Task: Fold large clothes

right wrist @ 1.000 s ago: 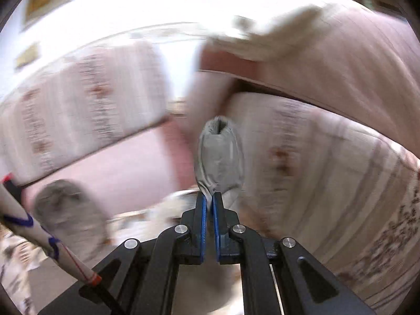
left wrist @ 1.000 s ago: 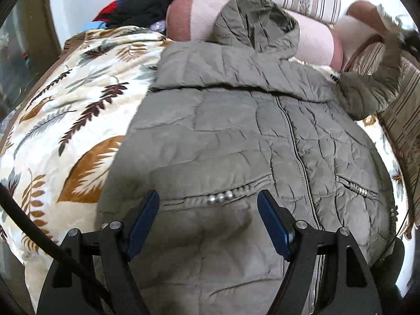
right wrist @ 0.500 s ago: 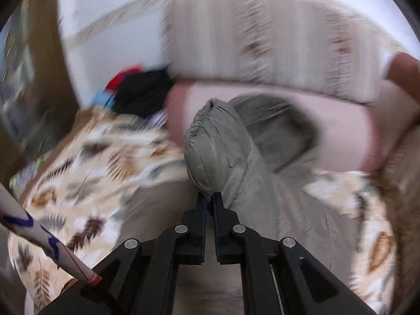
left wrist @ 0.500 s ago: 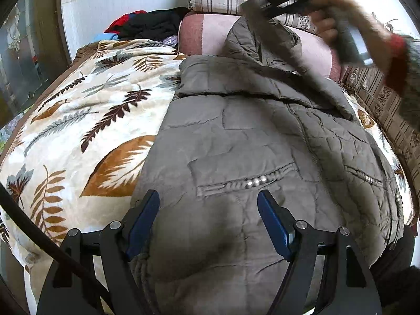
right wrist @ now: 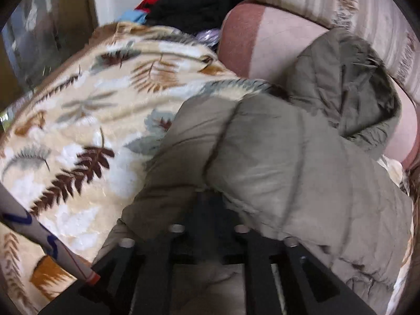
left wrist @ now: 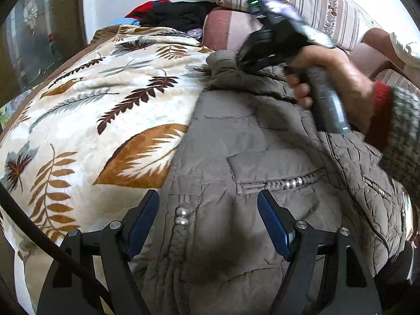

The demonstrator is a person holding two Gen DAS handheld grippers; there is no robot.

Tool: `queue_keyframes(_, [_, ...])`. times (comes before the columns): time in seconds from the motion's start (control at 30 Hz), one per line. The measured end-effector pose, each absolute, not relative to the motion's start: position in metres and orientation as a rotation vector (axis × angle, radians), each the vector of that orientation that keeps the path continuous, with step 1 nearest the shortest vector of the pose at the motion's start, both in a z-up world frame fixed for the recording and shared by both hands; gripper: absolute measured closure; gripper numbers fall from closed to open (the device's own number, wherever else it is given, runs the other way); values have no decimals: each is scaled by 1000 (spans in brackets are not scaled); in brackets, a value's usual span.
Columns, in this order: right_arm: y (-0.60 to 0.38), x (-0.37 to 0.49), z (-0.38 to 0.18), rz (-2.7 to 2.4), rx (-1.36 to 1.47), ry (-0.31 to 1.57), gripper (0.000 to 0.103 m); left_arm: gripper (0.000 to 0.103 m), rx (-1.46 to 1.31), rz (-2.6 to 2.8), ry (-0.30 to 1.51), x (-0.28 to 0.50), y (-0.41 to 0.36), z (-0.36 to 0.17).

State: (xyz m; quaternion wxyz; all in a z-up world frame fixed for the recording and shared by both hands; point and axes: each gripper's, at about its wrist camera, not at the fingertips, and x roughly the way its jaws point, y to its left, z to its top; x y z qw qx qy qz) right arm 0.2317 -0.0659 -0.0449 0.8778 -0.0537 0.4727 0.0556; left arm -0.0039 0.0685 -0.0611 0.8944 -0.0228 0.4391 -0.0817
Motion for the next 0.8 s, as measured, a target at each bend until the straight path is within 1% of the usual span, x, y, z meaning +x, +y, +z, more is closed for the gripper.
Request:
queue_keyframes(0.03, [-69,230,-38,98,-130,966,56,27,-54,-168,913,-4,69,-61])
queue_keyframes(0.1, [-76,227,-29,40,-206,905,40,27,-62,-172,921,-3,67,-63])
queue_keyframes(0.17, [-82,227,-29,13,-268,886,40,27,-54,-179,921,-3,65,-64])
queue_keyframes(0.37, [-78,250,-55,6,-392,921,40,27,-25,-186,926,-1,61,-69])
queue_keyframes(0.4, [-76,255,-59,-11,-404,918,51,27,-27,-185,929,0,61,-70])
queue_keyframes(0.43, [-77,259,-64,-5,-384,949,91,27,-29,-182,933,1,62,-71])
queue_keyframes(0.47, [-78,263,-67,-15,-365,988,95,27,-30,-179,937,2,63,-72])
queue_keyframes(0.53, [-78,263,-68,-17,-349,985,98,27,-33,-178,939,3,64,-73])
queue_keyframes(0.8, [-64,223,-59,168,-259,1021,100,27,1,-175,917,-6,53,-63])
